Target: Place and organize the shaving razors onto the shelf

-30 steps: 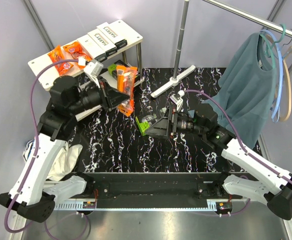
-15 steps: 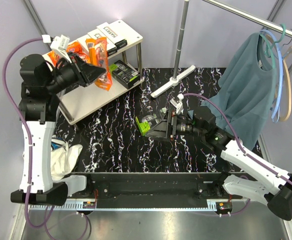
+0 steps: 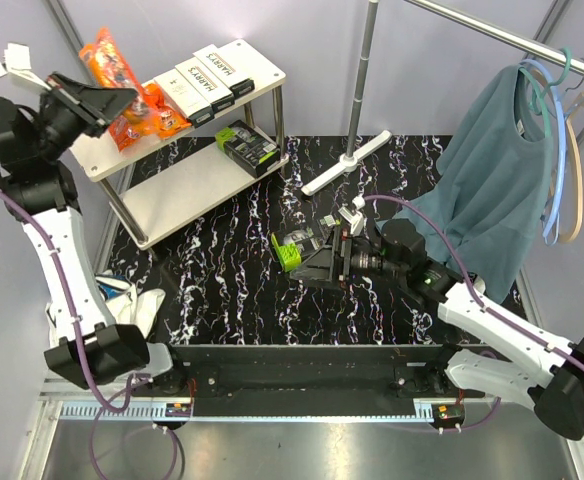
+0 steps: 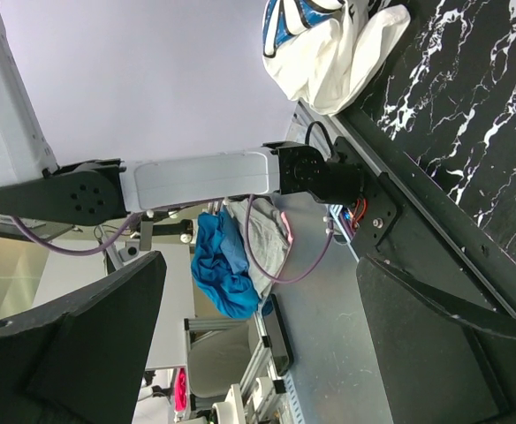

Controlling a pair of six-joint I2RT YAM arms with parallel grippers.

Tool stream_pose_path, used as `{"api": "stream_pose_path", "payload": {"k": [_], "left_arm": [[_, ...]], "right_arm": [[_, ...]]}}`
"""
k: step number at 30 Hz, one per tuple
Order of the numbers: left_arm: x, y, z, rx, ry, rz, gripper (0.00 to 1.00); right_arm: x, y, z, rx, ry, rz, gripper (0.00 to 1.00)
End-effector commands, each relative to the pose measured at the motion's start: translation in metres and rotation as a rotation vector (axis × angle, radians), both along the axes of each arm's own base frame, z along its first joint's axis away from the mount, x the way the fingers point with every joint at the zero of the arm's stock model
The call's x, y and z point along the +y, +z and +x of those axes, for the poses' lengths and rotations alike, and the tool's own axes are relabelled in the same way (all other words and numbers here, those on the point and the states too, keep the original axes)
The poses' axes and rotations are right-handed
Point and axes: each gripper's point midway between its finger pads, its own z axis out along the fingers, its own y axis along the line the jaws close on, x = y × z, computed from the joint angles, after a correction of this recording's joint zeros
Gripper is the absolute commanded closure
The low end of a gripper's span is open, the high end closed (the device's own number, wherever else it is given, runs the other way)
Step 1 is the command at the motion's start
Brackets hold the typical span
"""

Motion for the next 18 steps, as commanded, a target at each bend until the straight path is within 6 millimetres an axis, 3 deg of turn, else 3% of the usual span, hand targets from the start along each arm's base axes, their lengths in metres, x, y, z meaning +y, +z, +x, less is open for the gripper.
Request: {"api": "stream_pose_path", "payload": {"k": [1, 5, 8, 14, 18], "left_arm": [[0.030, 0.019, 0.002, -0.030, 0.018, -0.089, 0.97], [0.077, -0.003, 0.020, 0.053, 0.114, -0.165, 0.98], [0.097, -0.021, 0.031, 0.106, 0.135, -0.194, 0.96], [0.120, -0.051, 0.038, 0.232, 0.251, -0.154, 0.91], [0.133, -0.061, 0.041, 0.273, 0.307, -0.139, 0.89]], "right_arm": [[0.003, 0.003, 0.001, -0.011, 0.005, 0.031, 0.00], [0.002, -0.013, 0.000, 0.030, 0.000, 0.018, 0.00], [0.002, -0.025, -0.001, 0.056, 0.001, 0.008, 0.00], [0.010, -0.048, 0.004, 0.115, 0.013, -0.010, 0.00], [0.013, -0.049, 0.005, 0.121, 0.024, 0.002, 0.00]]}}
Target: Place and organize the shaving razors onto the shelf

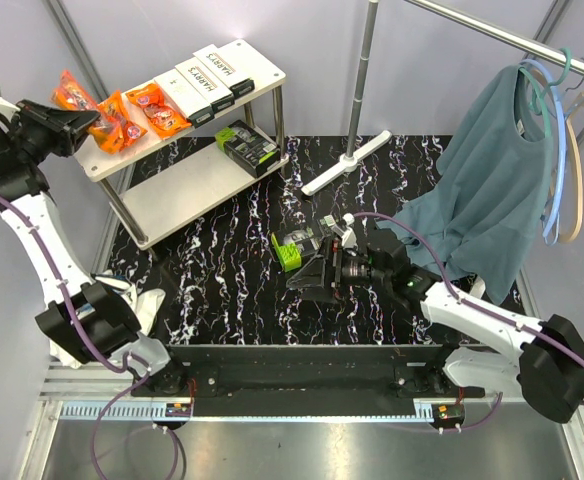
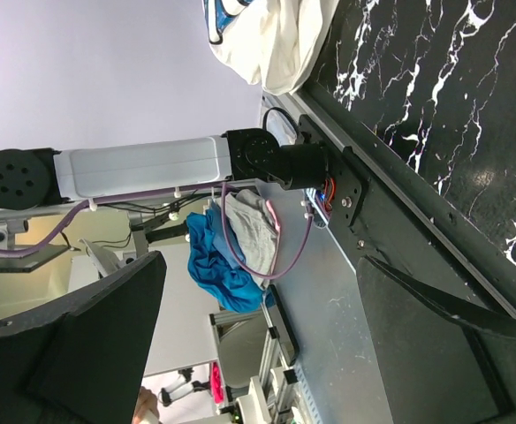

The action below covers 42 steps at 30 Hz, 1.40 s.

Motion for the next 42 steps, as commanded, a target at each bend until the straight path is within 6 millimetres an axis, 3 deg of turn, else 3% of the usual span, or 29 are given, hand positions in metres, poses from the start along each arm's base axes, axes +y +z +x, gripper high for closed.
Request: {"api": "stream_pose_path", "payload": {"k": [1, 6, 12, 16, 22, 24, 29, 33, 35, 42], "left_arm": [[0.011, 0.005, -0.004, 0.018, 0.058, 0.094, 0.89], [0.024, -0.004, 0.003, 0.051, 0.086, 0.079, 0.86], [0.030, -0.029, 0.014, 0.113, 0.063, 0.020, 0.74], [0.026, -0.029, 0.020, 0.108, 0.049, 0.030, 0.65], [0.028, -0.037, 0.027, 0.124, 0.042, 0.022, 0.62], [0.028, -0.039, 0.028, 0.128, 0.040, 0.020, 0.54], [0.024, -0.032, 0.023, 0.123, 0.052, 0.026, 0.20], [0.024, -0.025, 0.018, 0.115, 0.077, 0.047, 0.06], [0.024, -0.023, 0.017, 0.112, 0.078, 0.052, 0.01], [0.021, -0.012, 0.005, 0.106, 0.125, 0.119, 0.01]], "right_arm": [[0.006, 0.016, 0.000, -0.035, 0.025, 0.066, 0.00], [0.004, 0.013, -0.002, -0.031, 0.019, 0.067, 0.00], [0.001, 0.010, -0.005, -0.017, 0.017, 0.066, 0.00], [0.000, 0.010, -0.005, -0.020, 0.011, 0.068, 0.00], [0.000, 0.010, -0.005, -0.018, 0.013, 0.074, 0.00], [0.000, 0.011, -0.006, -0.021, 0.013, 0.076, 0.00], [-0.001, 0.011, -0.006, -0.024, 0.011, 0.084, 0.00], [-0.001, 0.010, -0.007, -0.020, 0.011, 0.090, 0.00], [-0.001, 0.010, -0.007, -0.021, 0.009, 0.090, 0.00], [-0.003, 0.009, -0.008, -0.021, 0.003, 0.097, 0.00]]}}
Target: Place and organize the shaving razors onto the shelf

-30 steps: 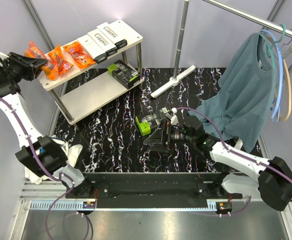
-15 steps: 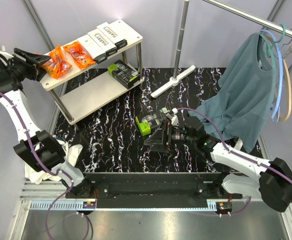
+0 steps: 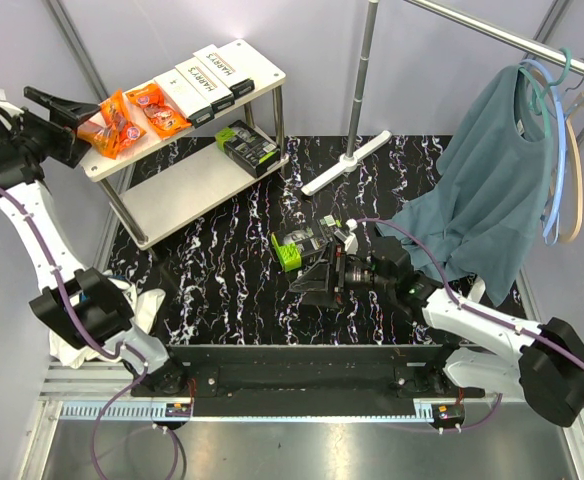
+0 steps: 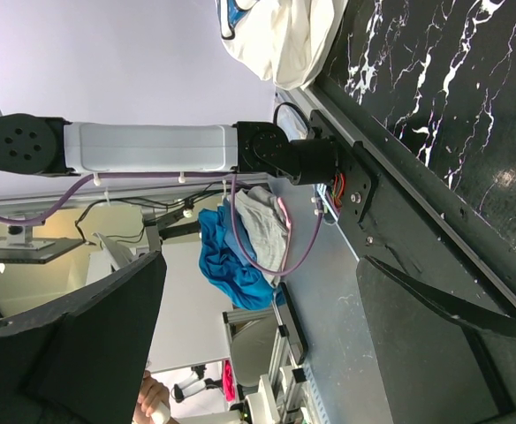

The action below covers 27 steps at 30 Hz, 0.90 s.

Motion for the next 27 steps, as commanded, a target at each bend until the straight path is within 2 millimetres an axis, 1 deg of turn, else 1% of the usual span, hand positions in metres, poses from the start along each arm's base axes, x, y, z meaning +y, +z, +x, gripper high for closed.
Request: {"api": "stream_pose_path", "payload": {"k": [1, 2, 5, 10, 13, 16, 18, 19, 22, 27], "left_arm": [[-0.005, 0.027, -0.016, -0.038, 0.044, 0.104, 0.01], [-0.007, 0.026, -0.020, -0.028, 0.048, 0.106, 0.01], [-0.004, 0.025, -0.027, -0.010, 0.084, 0.148, 0.01], [-0.005, 0.017, -0.038, 0.030, 0.111, 0.168, 0.01], [-0.007, 0.018, -0.045, 0.033, 0.125, 0.181, 0.01], [-0.013, 0.031, -0.060, 0.007, 0.148, 0.218, 0.01], [-0.015, 0.036, -0.066, -0.007, 0.157, 0.251, 0.01], [-0.018, 0.042, -0.071, -0.022, 0.159, 0.266, 0.01], [-0.023, 0.050, -0.075, -0.041, 0.158, 0.285, 0.01], [-0.032, 0.053, -0.079, -0.056, 0.142, 0.299, 0.01]], "right_arm": [[0.000, 0.017, -0.002, -0.050, 0.001, 0.058, 0.00], [0.000, 0.019, -0.001, -0.053, -0.001, 0.063, 0.00], [0.000, 0.018, -0.001, -0.054, -0.002, 0.066, 0.00], [0.000, 0.019, -0.001, -0.055, -0.003, 0.077, 0.00], [0.000, 0.020, -0.002, -0.057, -0.003, 0.084, 0.00], [-0.002, 0.021, -0.003, -0.058, -0.008, 0.083, 0.01], [-0.003, 0.022, -0.004, -0.065, -0.009, 0.084, 0.00], [-0.004, 0.021, -0.004, -0.061, -0.013, 0.080, 0.00], [-0.005, 0.020, -0.005, -0.061, -0.014, 0.071, 0.00], [-0.008, 0.018, -0.005, -0.067, -0.024, 0.048, 0.00]]}}
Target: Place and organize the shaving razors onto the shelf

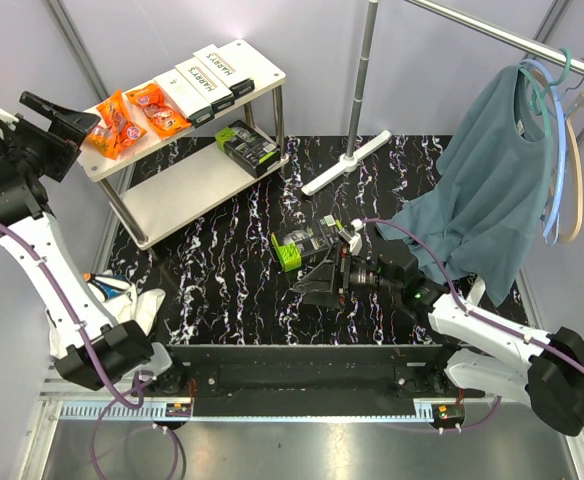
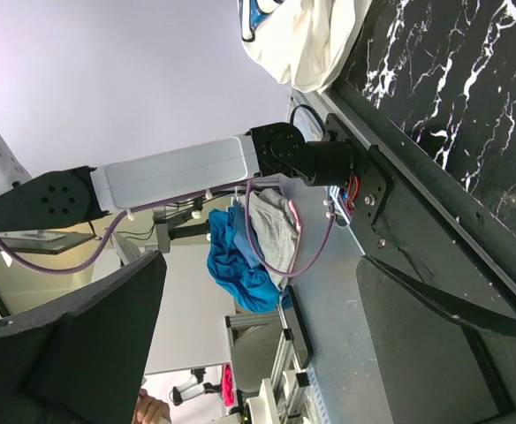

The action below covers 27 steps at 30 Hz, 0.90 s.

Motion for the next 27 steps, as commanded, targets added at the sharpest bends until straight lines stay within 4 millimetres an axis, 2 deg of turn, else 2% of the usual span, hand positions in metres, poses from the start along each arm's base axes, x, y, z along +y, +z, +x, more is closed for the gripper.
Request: {"api": "stream_pose_path", "payload": {"k": [1, 5, 7, 8, 9, 10, 11, 13, 14, 16, 17, 18, 19, 20, 21, 22, 23, 24, 25, 27], "left_arm": [[-0.008, 0.015, -0.007, -0.048, -0.004, 0.072, 0.01], [-0.035, 0.018, -0.015, -0.070, -0.057, 0.128, 0.01], [-0.051, 0.024, -0.027, -0.097, -0.078, 0.168, 0.01], [-0.066, 0.018, -0.028, -0.090, -0.118, 0.166, 0.01], [-0.077, 0.024, -0.039, -0.121, -0.135, 0.184, 0.01], [-0.085, 0.022, -0.042, -0.126, -0.153, 0.193, 0.01], [-0.100, 0.009, -0.043, -0.107, -0.201, 0.183, 0.01], [-0.117, 0.004, -0.055, -0.119, -0.241, 0.206, 0.01], [-0.133, -0.013, -0.057, -0.091, -0.301, 0.198, 0.01], [-0.147, -0.030, -0.062, -0.071, -0.344, 0.224, 0.01], [-0.164, -0.054, -0.063, -0.023, -0.411, 0.212, 0.01], [-0.174, -0.067, -0.064, 0.002, -0.446, 0.212, 0.01], [-0.194, -0.081, -0.068, 0.026, -0.514, 0.226, 0.01], [-0.204, -0.106, -0.069, 0.083, -0.550, 0.225, 0.01], [-0.215, -0.120, -0.070, 0.115, -0.582, 0.230, 0.01], [-0.234, -0.133, -0.076, 0.138, -0.631, 0.250, 0.01], [-0.243, -0.155, -0.079, 0.185, -0.657, 0.257, 0.01], [-0.248, -0.166, -0.075, 0.201, -0.644, 0.279, 0.01], [-0.262, -0.183, -0.083, 0.235, -0.690, 0.298, 0.01], [-0.275, -0.201, -0.083, 0.271, -0.705, 0.314, 0.01]], "right_arm": [[-0.003, 0.002, 0.001, -0.035, -0.017, -0.017, 0.00], [-0.004, -0.003, 0.003, -0.035, -0.029, -0.050, 0.00], [-0.005, -0.007, 0.003, -0.029, -0.030, -0.066, 0.00], [-0.005, -0.008, 0.004, -0.029, -0.037, -0.072, 0.00], [-0.006, -0.011, 0.004, -0.024, -0.037, -0.084, 0.00], [-0.006, -0.012, 0.004, -0.025, -0.035, -0.090, 0.00], [-0.006, -0.012, 0.005, -0.029, -0.043, -0.095, 0.00], [-0.007, -0.016, 0.005, -0.021, -0.050, -0.112, 0.00], [-0.008, -0.018, 0.007, -0.019, -0.060, -0.119, 0.00], [-0.009, -0.023, 0.007, -0.009, -0.066, -0.135, 0.00], [-0.010, -0.025, 0.008, -0.006, -0.071, -0.142, 0.00], [-0.010, -0.027, 0.008, -0.004, -0.073, -0.147, 0.00], [-0.010, -0.030, 0.009, 0.003, -0.074, -0.156, 0.00], [-0.010, -0.031, 0.009, 0.005, -0.075, -0.160, 0.00], [-0.010, -0.034, 0.009, 0.013, -0.077, -0.169, 0.00], [-0.010, -0.037, 0.010, 0.015, -0.081, -0.175, 0.00], [-0.010, -0.037, 0.011, 0.018, -0.085, -0.179, 0.00], [-0.010, -0.039, 0.011, 0.022, -0.088, -0.185, 0.00], [-0.011, -0.042, 0.012, 0.026, -0.094, -0.193, 0.00], [-0.013, -0.046, 0.013, 0.034, -0.107, -0.210, 0.00]]}}
